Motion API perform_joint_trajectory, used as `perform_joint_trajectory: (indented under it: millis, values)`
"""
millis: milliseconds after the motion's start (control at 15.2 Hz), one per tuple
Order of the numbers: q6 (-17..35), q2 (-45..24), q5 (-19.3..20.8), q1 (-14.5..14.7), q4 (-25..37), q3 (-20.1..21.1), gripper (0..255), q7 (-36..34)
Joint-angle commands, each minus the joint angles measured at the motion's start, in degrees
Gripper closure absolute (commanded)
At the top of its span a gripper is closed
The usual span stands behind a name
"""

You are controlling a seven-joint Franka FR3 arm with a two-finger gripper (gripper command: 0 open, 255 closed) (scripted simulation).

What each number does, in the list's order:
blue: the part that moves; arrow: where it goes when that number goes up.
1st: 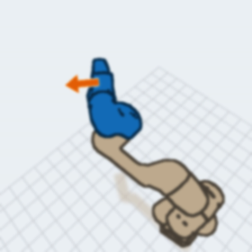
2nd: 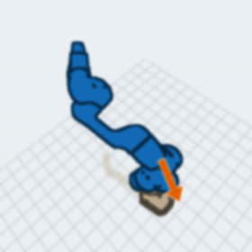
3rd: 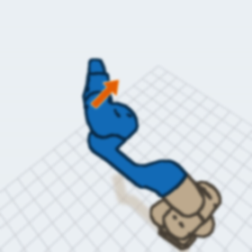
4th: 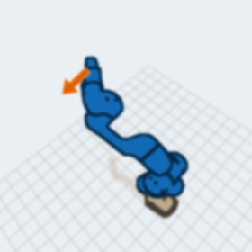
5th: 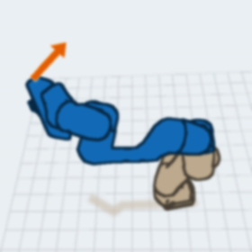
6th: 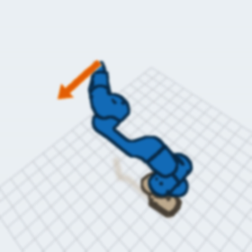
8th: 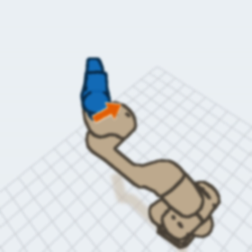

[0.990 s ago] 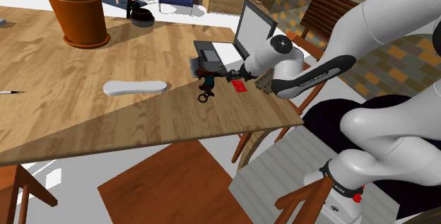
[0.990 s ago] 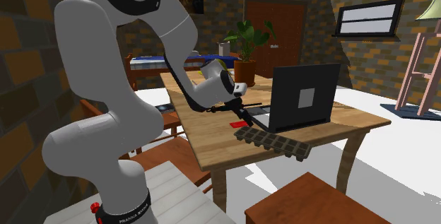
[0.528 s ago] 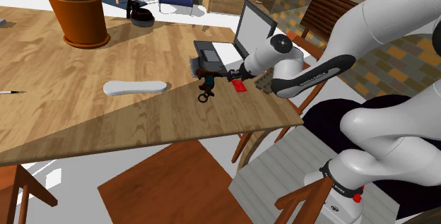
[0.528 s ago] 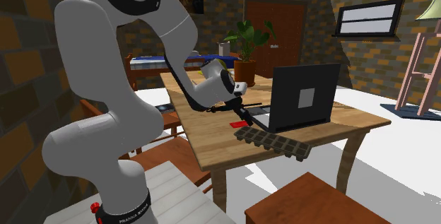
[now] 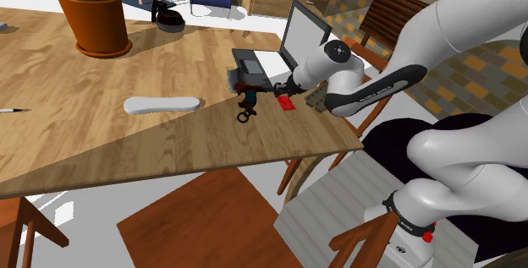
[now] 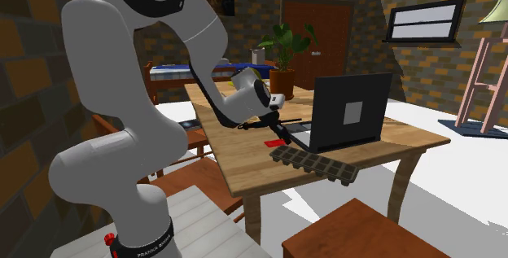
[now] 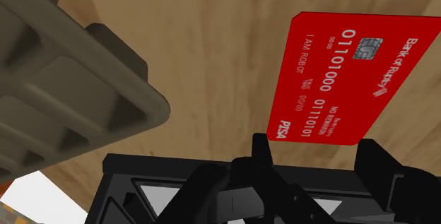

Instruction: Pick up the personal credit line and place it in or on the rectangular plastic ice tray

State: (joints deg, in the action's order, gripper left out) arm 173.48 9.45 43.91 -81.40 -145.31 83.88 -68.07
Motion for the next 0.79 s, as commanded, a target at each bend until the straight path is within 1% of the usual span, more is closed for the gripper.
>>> perform_joint_trajectory:
  millis: [0, 66, 132, 198, 330, 528, 726]
  values:
    - [-1.73, -0.85, -0.79, 7.93, -0.30, -7.59, 255, 1.32]
    - [-2.33, -0.74, -2.65, 13.01, -0.44, -12.41, 255, 3.09]
    - [-2.77, -0.30, -5.24, 17.30, -0.65, -16.36, 255, 5.37]
    - [-3.20, 0.26, -7.99, 20.92, -0.84, -19.63, 255, 7.76]
    - [-4.19, 1.42, -13.08, 26.89, -1.07, -24.94, 255, 12.16]
    - [-5.99, 3.11, -19.37, 33.70, -1.05, -30.93, 255, 17.65]
    - [-8.04, 4.74, -24.31, 38.72, -0.70, -35.33, 255, 22.02]
